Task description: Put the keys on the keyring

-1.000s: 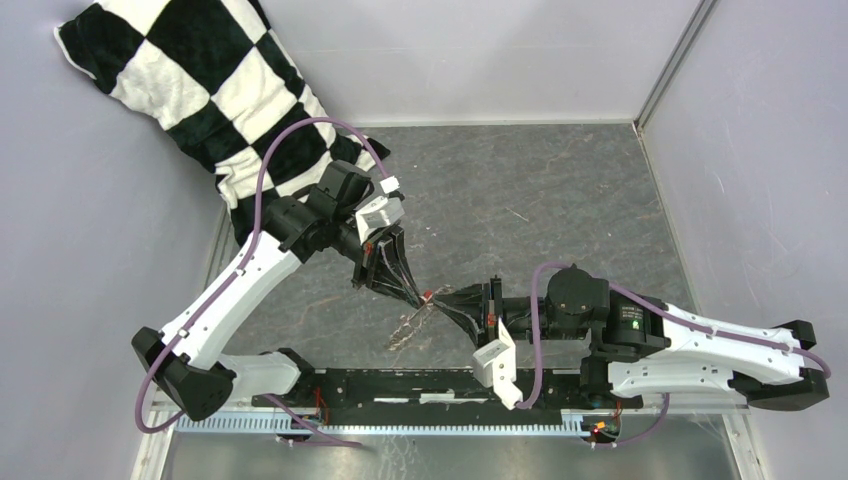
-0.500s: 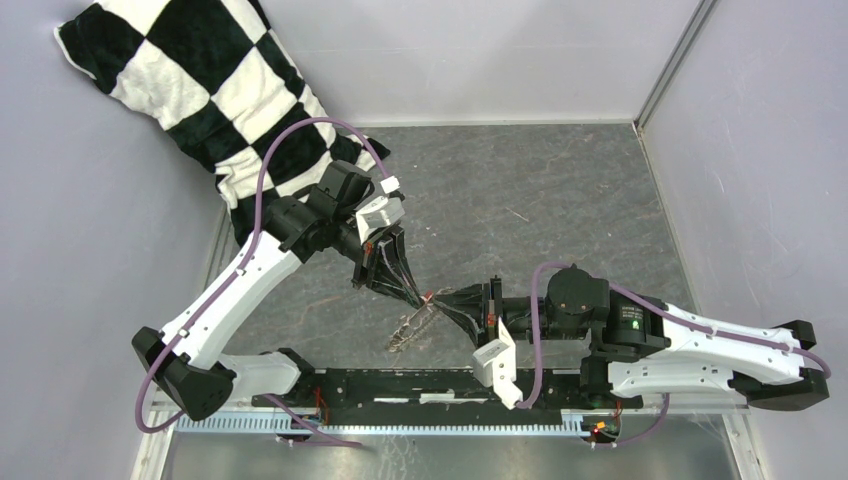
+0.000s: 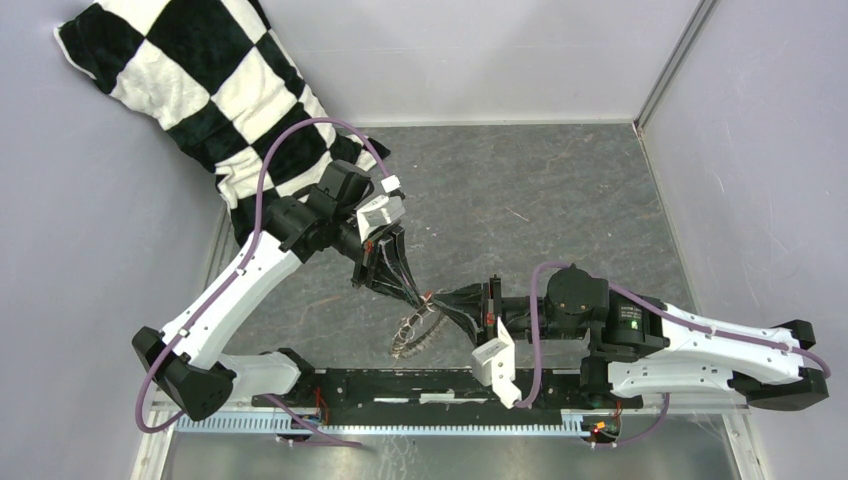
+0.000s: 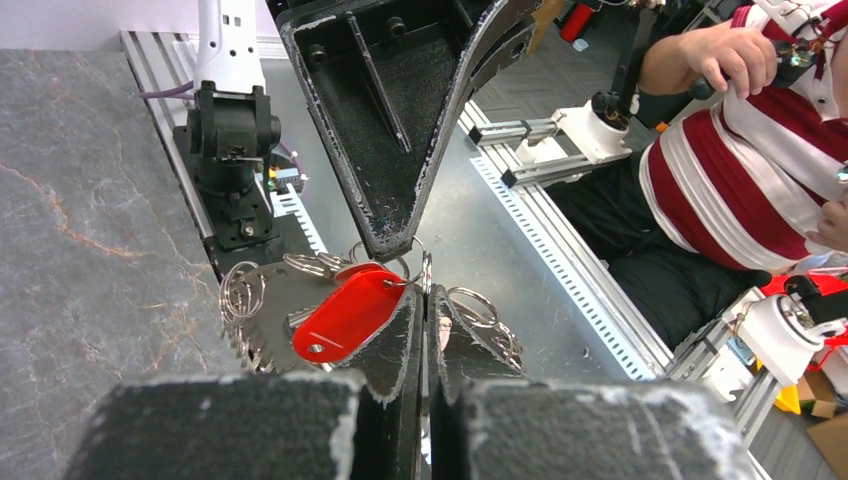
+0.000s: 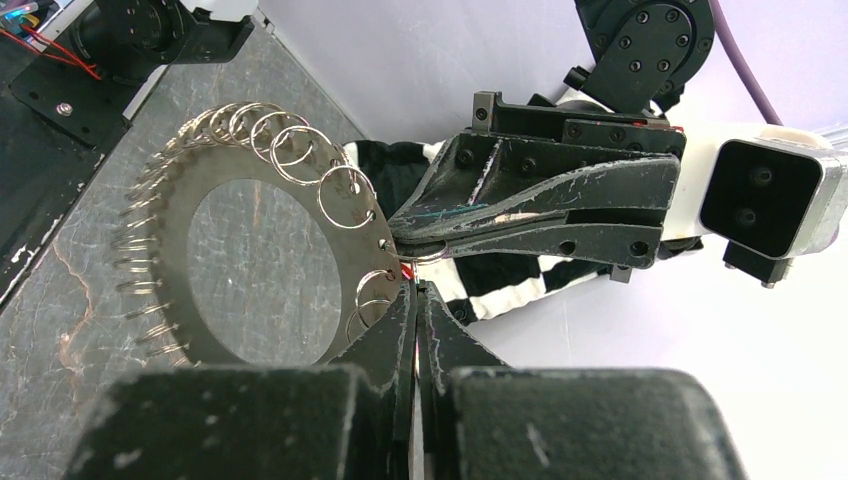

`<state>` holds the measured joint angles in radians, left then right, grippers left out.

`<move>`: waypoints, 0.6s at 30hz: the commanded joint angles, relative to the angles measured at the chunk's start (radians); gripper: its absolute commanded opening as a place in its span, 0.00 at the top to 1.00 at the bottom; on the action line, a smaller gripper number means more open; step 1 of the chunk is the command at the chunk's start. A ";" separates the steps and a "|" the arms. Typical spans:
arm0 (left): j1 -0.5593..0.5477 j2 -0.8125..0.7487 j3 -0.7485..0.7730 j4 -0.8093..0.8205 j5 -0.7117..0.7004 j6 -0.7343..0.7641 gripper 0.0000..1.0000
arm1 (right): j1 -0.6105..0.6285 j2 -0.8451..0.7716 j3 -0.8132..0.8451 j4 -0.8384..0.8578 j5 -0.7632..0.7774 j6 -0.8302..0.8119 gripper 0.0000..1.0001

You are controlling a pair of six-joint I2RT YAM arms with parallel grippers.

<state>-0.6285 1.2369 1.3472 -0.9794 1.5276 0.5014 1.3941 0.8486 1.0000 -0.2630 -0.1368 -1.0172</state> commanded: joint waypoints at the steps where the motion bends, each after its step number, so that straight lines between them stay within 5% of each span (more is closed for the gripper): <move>1: 0.005 -0.015 -0.003 0.045 0.070 -0.047 0.98 | 0.009 0.006 0.018 0.072 0.005 0.012 0.99; 18: 0.004 -0.019 -0.011 0.047 0.057 -0.055 0.98 | 0.009 0.016 0.015 0.114 0.059 0.017 0.99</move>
<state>-0.6231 1.2362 1.3384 -0.9691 1.5291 0.4828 1.3987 0.8577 1.0000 -0.2489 -0.0994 -1.0103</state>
